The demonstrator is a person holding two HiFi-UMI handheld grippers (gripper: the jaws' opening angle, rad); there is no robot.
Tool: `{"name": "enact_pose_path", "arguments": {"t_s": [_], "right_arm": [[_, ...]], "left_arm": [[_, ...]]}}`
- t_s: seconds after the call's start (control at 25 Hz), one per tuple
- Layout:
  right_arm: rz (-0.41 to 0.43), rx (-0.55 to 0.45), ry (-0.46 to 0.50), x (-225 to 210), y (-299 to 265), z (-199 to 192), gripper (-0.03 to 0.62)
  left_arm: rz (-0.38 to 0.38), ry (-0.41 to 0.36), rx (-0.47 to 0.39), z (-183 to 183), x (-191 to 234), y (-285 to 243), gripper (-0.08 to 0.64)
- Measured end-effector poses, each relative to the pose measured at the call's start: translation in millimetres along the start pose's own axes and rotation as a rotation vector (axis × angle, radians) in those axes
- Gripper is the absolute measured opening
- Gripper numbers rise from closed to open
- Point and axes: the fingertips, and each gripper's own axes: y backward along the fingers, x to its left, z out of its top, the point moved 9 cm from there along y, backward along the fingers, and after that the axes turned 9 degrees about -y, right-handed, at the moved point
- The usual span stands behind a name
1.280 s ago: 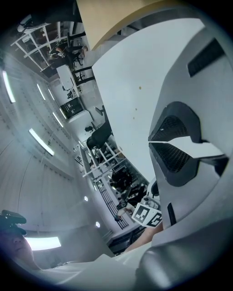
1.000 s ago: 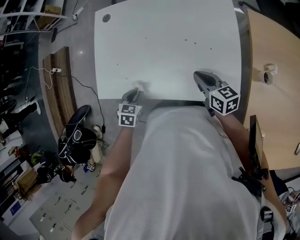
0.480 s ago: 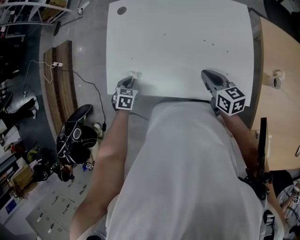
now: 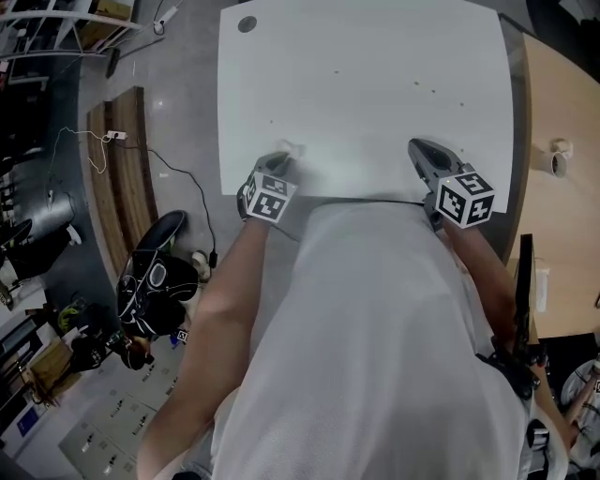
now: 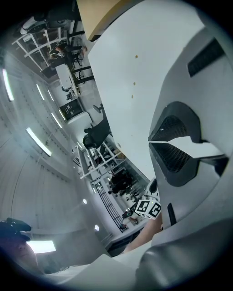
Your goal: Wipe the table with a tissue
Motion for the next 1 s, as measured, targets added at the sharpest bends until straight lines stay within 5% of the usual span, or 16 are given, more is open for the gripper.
{"name": "enact_pose_path", "arguments": {"t_s": [0.16, 0.36, 0.56, 0.84, 1.0], "right_arm": [[0.003, 0.008, 0.005, -3, 0, 3, 0.020], [-0.006, 0.008, -0.012, -9, 5, 5, 0.020], [-0.016, 0.000, -0.014, -4, 2, 10, 0.020], [-0.037, -0.028, -0.027, -10, -5, 6, 0.020], [-0.058, -0.034, -0.035, -1, -7, 1, 0.020]], "left_arm": [[-0.069, -0.044, -0.024, 23, -15, -8, 0.038], [-0.153, -0.187, -0.068, 60, -53, -20, 0.038], [-0.156, -0.271, -0.121, 70, -57, -12, 0.038], [0.027, -0.073, -0.121, 27, 35, 6, 0.039], [0.073, -0.030, -0.060, -4, 82, 8, 0.040]]}}
